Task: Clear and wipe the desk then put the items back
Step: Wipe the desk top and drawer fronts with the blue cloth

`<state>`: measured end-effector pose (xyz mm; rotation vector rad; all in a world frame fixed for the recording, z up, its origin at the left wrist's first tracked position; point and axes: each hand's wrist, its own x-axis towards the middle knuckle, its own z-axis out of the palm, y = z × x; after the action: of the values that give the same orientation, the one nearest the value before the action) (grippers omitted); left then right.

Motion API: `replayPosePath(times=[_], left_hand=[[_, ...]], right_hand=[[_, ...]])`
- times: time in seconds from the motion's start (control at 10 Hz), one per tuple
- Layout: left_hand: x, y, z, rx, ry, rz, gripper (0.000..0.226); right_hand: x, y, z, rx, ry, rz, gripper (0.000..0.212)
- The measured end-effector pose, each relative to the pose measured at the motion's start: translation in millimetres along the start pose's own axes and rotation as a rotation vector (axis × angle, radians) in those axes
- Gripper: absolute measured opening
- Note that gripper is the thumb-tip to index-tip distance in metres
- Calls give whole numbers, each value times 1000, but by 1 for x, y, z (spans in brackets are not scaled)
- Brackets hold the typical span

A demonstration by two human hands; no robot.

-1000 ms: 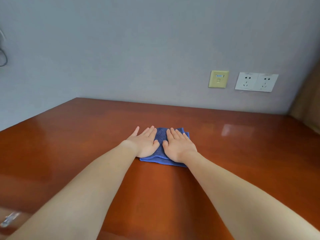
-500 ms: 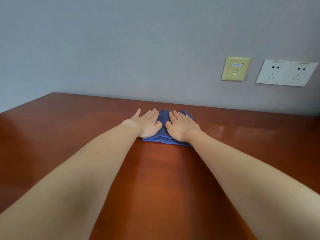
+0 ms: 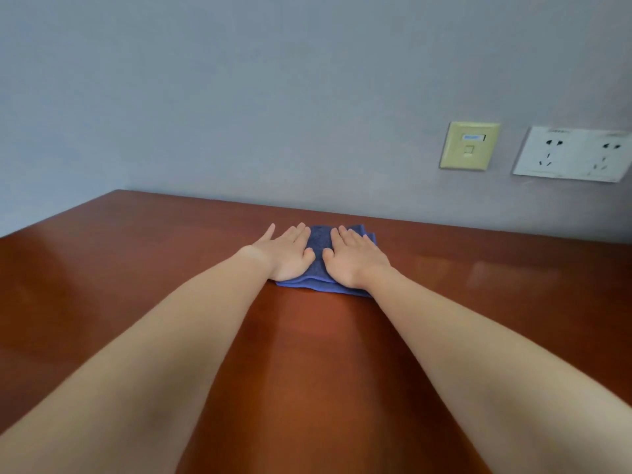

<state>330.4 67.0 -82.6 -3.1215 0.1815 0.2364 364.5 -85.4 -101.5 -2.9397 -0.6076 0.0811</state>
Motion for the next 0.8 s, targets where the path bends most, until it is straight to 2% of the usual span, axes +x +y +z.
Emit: replayPosePath(times=[0.3,0.6,0.8], left_hand=[[36,-8,-5,-3,11,4,60],[107,-27,-13,18,30,42,59],[106,-25,-13,29,36,47,58]], right_hand=[[38,13,-3,-4,-1,-17,61],[100,32,-9,-14,32,28,60],[98,29,-8,-18,39,62,60]])
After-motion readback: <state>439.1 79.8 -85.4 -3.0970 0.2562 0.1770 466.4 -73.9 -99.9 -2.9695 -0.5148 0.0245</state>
